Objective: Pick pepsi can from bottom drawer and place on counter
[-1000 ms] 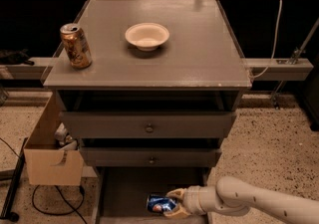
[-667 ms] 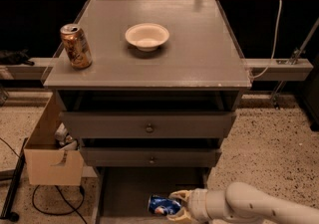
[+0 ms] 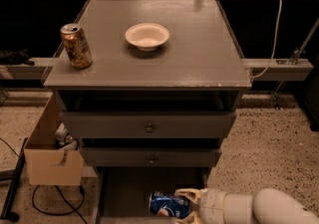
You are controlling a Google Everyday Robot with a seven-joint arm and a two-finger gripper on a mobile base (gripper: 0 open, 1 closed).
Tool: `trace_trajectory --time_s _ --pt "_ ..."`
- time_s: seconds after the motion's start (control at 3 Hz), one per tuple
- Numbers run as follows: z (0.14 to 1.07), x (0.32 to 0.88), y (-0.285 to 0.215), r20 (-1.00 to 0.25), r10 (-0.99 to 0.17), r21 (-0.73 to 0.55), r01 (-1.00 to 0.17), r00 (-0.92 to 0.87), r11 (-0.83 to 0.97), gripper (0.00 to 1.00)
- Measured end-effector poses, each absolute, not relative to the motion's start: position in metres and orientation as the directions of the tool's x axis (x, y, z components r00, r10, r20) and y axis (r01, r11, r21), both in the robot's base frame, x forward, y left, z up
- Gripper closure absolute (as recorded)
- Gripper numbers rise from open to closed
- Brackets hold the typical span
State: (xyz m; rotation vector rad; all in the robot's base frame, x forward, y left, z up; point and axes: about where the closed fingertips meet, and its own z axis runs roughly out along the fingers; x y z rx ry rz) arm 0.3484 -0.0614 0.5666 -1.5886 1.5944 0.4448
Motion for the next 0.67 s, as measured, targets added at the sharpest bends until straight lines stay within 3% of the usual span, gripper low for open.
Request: trace_trajectory --time_s 0.67 --pt "0.5899 0.3470 -0.0773 -0.714 -0.686 -0.344 -0.923 0.138 0.171 1.00"
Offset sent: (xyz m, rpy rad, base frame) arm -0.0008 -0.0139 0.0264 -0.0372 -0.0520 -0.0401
